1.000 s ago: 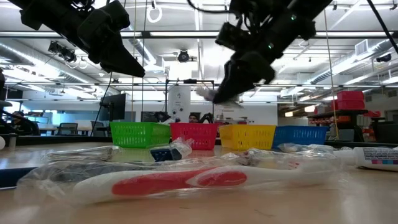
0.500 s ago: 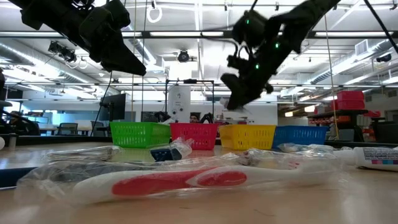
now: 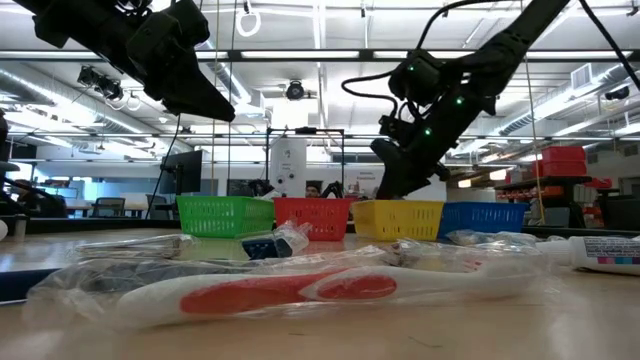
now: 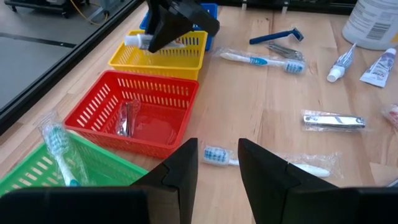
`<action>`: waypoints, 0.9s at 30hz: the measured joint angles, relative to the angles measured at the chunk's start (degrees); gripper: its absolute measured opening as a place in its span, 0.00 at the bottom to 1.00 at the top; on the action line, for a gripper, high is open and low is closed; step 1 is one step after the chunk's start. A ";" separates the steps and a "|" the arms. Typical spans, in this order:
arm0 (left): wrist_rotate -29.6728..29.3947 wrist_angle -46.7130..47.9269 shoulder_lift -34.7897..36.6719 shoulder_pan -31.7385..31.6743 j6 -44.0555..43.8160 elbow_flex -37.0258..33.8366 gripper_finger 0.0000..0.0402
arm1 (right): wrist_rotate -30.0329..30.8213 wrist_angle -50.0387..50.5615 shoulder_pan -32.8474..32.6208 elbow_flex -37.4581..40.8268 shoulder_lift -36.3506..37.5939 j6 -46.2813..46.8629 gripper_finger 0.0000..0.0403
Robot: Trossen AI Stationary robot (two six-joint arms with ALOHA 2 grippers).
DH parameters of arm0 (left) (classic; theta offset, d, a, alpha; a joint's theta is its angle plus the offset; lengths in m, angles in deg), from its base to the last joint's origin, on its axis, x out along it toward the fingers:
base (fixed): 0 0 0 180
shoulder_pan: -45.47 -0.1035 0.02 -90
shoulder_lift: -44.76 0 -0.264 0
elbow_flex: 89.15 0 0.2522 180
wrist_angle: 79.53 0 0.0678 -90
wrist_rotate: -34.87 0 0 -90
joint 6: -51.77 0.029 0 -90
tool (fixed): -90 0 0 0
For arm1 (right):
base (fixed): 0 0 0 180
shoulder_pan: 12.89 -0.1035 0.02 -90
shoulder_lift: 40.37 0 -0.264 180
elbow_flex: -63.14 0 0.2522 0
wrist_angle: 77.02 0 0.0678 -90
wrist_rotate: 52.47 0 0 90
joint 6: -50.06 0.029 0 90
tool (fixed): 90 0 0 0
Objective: Pick & Place Travel size toiletries
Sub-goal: Put the white toothpaste into the yellow bin, then put the blue razor into the blue bin
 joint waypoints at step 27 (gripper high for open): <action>-0.02 0.00 0.00 -0.02 -0.02 -0.04 0.30 | -0.07 -0.05 -0.39 0.22 0.00 -0.39 0.46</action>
